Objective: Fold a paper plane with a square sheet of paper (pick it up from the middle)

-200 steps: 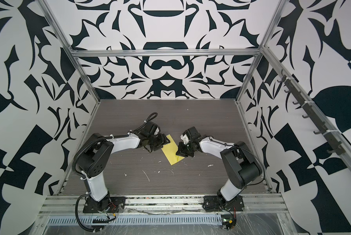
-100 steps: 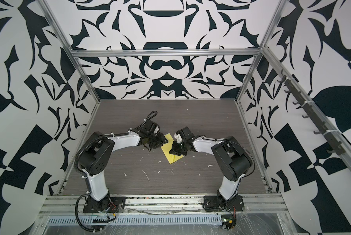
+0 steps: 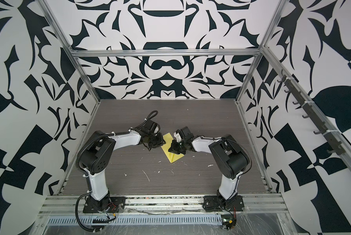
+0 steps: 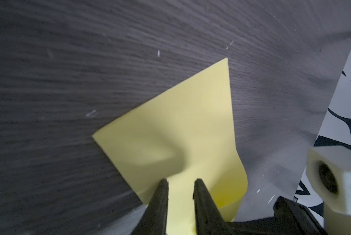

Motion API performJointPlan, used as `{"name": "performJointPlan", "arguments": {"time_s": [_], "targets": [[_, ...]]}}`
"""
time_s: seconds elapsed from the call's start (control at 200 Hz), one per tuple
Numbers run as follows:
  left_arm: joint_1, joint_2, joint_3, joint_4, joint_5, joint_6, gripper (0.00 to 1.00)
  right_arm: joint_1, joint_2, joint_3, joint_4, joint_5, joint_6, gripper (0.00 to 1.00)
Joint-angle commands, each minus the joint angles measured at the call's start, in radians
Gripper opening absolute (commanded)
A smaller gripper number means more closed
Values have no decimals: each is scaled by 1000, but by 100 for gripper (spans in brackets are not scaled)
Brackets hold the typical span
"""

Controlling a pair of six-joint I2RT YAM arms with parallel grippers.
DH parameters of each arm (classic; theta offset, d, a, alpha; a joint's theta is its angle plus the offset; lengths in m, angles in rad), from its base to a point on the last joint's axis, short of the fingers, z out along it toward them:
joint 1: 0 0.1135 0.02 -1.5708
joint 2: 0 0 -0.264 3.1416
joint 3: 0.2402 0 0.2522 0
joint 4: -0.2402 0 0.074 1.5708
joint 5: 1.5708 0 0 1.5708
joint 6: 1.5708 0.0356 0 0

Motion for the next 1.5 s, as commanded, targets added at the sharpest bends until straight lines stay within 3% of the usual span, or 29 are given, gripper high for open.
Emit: {"name": "performJointPlan", "arguments": {"time_s": [0.0,0.88,1.495], "targets": [[3,25,10,-65,-23,11,26,10,-1,18,51,-4,8,3],[3,39,19,-79,-26,16,25,16,41,-3,155,-30,20,3],[3,39,24,-87,-27,20,26,16,48,-15,106,-45,-9,6]]}}
